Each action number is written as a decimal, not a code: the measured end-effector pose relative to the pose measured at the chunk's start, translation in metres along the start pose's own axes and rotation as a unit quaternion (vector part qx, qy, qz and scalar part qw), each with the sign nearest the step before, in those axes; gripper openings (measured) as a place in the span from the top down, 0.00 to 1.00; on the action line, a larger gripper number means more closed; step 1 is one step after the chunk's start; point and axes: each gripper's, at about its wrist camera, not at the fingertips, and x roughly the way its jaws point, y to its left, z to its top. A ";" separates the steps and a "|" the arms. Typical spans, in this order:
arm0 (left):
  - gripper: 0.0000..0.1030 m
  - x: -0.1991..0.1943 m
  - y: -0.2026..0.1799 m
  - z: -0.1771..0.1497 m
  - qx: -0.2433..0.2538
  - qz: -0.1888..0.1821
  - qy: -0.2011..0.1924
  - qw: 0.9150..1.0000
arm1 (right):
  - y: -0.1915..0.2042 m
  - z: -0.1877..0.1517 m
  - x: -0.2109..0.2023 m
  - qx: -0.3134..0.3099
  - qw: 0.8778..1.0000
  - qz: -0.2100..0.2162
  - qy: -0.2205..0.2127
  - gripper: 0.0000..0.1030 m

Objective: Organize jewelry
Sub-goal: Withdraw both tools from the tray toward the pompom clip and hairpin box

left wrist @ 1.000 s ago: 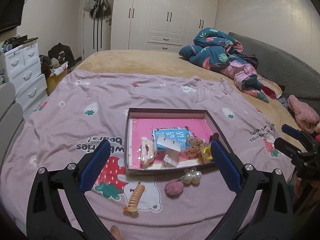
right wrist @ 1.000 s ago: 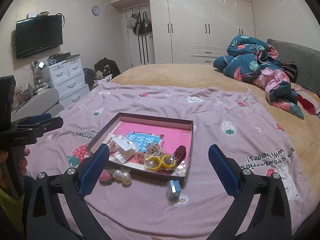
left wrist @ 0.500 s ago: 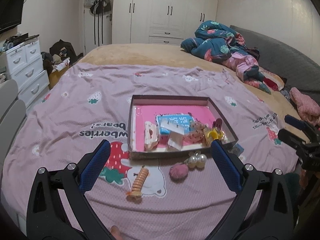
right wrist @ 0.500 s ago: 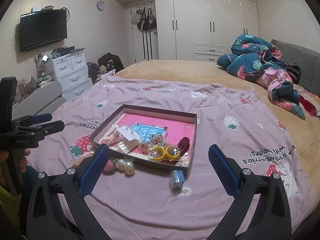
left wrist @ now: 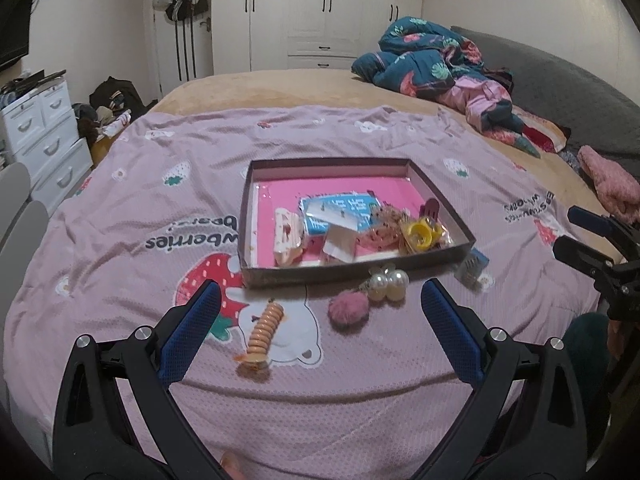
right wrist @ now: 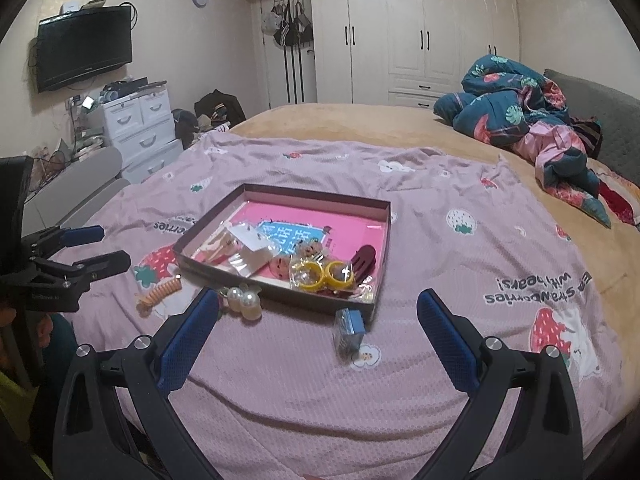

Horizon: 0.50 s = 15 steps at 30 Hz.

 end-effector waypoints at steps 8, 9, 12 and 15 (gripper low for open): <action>0.09 0.023 -0.011 -0.018 0.018 -0.005 0.035 0.999 | -0.005 -0.012 0.017 0.009 1.000 -0.002 0.022 0.04; 0.09 0.025 -0.012 -0.019 0.019 -0.005 0.037 0.999 | -0.005 -0.014 0.020 0.010 1.000 -0.003 0.025 0.04; 0.09 0.034 -0.013 -0.024 0.026 -0.002 0.044 0.999 | -0.008 -0.018 0.027 0.013 0.999 -0.005 0.035 0.04; 0.09 0.045 -0.012 -0.030 0.026 -0.003 0.058 0.998 | -0.012 -0.024 0.036 0.015 0.999 -0.010 0.046 0.04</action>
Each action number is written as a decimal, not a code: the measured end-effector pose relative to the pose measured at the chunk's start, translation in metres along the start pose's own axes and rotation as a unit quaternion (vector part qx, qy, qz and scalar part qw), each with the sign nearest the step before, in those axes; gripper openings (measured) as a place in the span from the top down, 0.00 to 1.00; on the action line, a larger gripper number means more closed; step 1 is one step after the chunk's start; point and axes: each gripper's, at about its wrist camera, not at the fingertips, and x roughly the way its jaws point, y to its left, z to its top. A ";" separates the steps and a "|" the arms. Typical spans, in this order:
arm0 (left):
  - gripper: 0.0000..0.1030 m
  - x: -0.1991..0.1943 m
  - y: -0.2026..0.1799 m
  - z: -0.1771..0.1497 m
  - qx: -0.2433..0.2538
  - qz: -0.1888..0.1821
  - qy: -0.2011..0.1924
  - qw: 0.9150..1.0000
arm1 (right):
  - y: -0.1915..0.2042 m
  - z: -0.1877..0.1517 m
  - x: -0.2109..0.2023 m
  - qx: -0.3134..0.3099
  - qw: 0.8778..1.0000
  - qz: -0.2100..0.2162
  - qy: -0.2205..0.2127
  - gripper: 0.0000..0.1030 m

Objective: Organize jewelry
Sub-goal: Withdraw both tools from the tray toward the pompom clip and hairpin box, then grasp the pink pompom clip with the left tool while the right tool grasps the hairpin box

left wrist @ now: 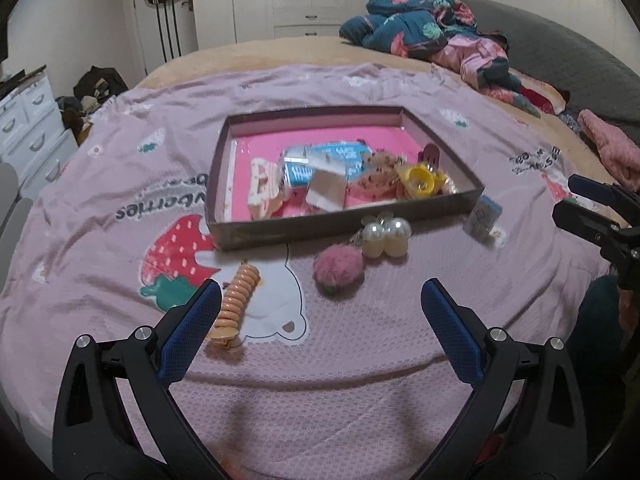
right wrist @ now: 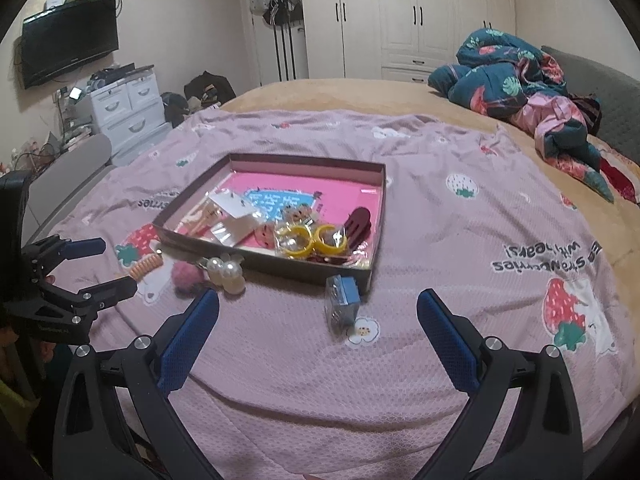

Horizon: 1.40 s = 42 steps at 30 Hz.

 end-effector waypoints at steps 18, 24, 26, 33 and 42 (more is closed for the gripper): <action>0.09 0.043 -0.002 -0.006 0.018 -0.002 0.039 0.999 | -0.017 -0.017 0.071 0.002 0.998 -0.024 0.060 0.05; 0.20 0.053 -0.002 -0.004 0.028 0.001 0.044 0.999 | -0.021 -0.012 0.095 0.010 0.997 -0.016 0.077 0.11; 0.24 0.057 -0.002 -0.002 0.032 0.001 0.047 0.998 | -0.022 -0.011 0.102 0.013 0.996 -0.009 0.085 0.16; 0.32 0.065 -0.005 0.003 0.050 -0.007 0.053 0.997 | -0.019 -0.010 0.113 0.016 0.995 0.019 0.100 0.37; 0.53 0.075 -0.013 0.012 0.080 -0.006 0.058 0.995 | -0.015 -0.012 0.111 0.009 0.994 0.046 0.101 0.77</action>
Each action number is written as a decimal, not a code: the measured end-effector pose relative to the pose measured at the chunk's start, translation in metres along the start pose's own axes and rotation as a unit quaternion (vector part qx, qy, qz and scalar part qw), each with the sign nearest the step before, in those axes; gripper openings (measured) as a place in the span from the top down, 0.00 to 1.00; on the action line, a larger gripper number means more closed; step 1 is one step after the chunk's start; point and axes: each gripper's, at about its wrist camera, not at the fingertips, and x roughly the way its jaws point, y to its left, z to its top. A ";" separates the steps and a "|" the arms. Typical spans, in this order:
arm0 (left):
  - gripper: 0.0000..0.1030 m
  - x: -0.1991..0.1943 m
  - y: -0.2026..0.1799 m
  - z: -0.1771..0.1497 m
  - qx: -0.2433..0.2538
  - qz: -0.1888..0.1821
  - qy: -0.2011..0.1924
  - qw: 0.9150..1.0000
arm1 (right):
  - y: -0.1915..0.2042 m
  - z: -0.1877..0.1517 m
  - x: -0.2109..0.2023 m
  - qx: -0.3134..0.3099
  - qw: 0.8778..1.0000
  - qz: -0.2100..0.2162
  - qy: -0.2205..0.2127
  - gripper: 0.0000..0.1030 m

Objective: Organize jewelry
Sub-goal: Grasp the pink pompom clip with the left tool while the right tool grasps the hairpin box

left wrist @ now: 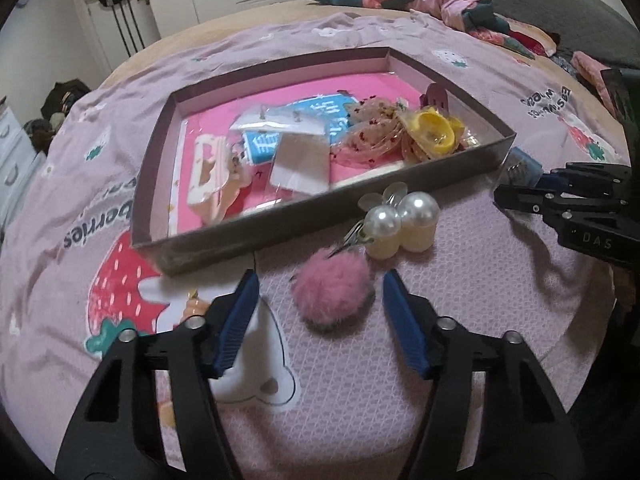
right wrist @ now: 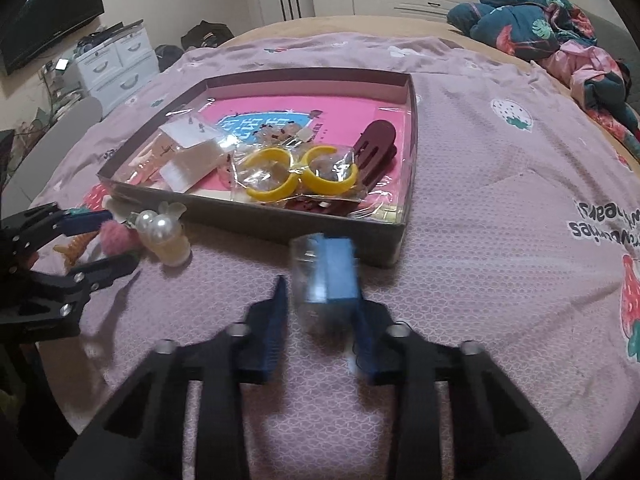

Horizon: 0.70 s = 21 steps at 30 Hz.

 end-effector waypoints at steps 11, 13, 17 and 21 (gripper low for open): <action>0.67 0.000 0.003 -0.002 -0.015 -0.021 0.010 1.000 | 0.017 -0.008 -0.013 -0.025 0.999 0.020 -0.004 0.77; 0.67 -0.003 0.004 -0.004 -0.019 -0.026 0.008 0.999 | 0.020 -0.010 -0.018 -0.028 0.999 0.025 -0.006 0.77; 0.67 -0.014 0.007 -0.008 -0.033 -0.034 -0.001 0.999 | 0.026 -0.013 -0.027 -0.028 0.999 0.037 -0.010 0.77; 0.67 -0.024 0.014 -0.010 -0.054 -0.039 -0.012 0.998 | 0.035 -0.015 -0.035 -0.033 0.998 0.048 -0.013 0.77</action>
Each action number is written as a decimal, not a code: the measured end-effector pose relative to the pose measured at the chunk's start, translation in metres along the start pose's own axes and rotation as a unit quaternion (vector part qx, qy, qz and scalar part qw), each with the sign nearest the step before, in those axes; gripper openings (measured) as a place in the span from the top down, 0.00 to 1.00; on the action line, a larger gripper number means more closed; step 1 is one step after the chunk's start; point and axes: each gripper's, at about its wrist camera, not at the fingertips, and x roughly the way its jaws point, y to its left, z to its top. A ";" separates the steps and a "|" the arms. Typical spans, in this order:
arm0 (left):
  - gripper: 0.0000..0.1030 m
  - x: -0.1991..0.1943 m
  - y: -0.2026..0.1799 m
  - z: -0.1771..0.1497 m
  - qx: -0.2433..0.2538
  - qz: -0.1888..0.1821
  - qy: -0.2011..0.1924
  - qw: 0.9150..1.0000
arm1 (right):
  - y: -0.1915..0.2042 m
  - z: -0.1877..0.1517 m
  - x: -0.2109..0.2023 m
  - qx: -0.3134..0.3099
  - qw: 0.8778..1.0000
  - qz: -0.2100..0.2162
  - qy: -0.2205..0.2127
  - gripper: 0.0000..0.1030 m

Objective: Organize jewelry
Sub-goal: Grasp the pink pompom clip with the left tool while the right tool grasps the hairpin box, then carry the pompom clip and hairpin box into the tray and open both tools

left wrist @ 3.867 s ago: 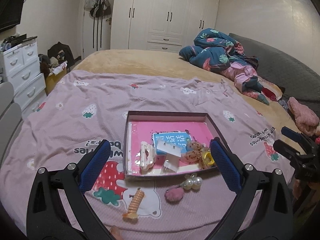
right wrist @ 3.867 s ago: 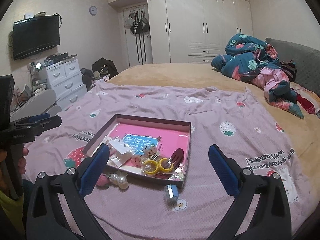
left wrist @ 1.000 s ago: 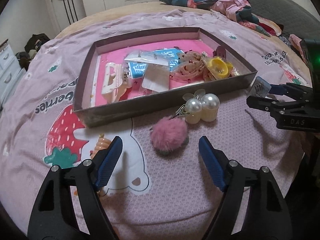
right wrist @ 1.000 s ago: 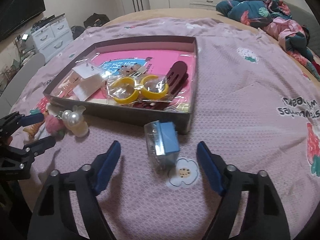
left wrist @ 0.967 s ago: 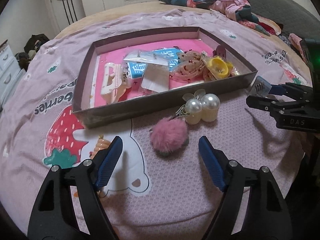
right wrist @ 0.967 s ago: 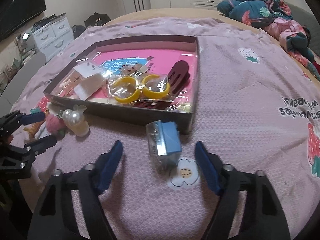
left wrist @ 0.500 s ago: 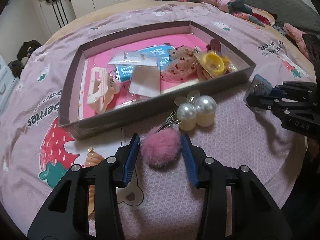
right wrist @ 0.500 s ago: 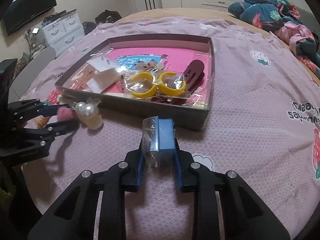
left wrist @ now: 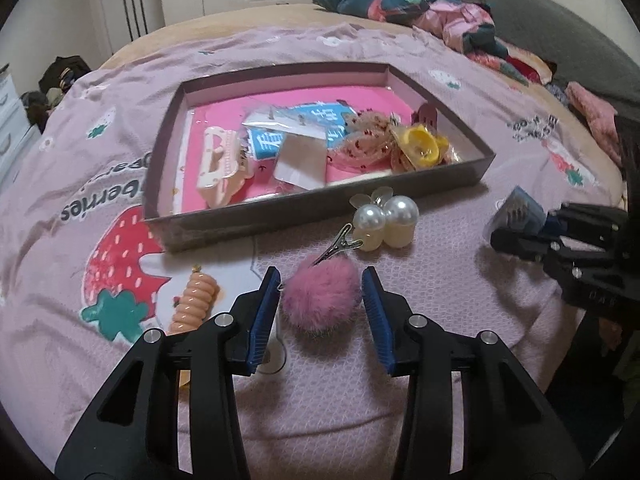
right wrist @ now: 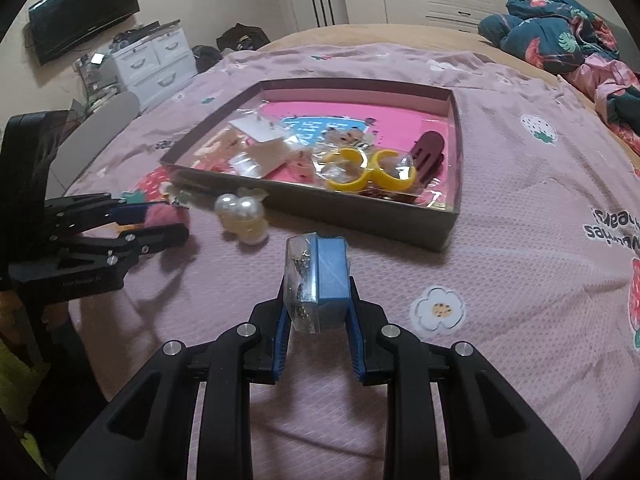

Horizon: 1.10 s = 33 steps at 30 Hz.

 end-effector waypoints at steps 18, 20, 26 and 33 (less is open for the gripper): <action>0.67 -0.044 0.049 0.006 -0.069 0.024 -0.055 0.996 | 0.061 0.028 -0.014 -0.058 0.997 0.046 -0.025 0.77; 0.67 -0.047 0.053 0.007 -0.073 0.025 -0.059 0.995 | 0.063 0.033 -0.014 -0.060 0.997 0.046 -0.029 0.77; 0.67 -0.052 0.060 0.017 -0.082 0.029 -0.069 0.994 | 0.064 0.053 -0.016 -0.060 0.996 0.043 -0.047 0.77; 0.67 -0.050 0.058 0.044 -0.073 0.035 -0.077 0.994 | 0.050 0.080 -0.021 -0.051 0.996 0.029 -0.073 0.77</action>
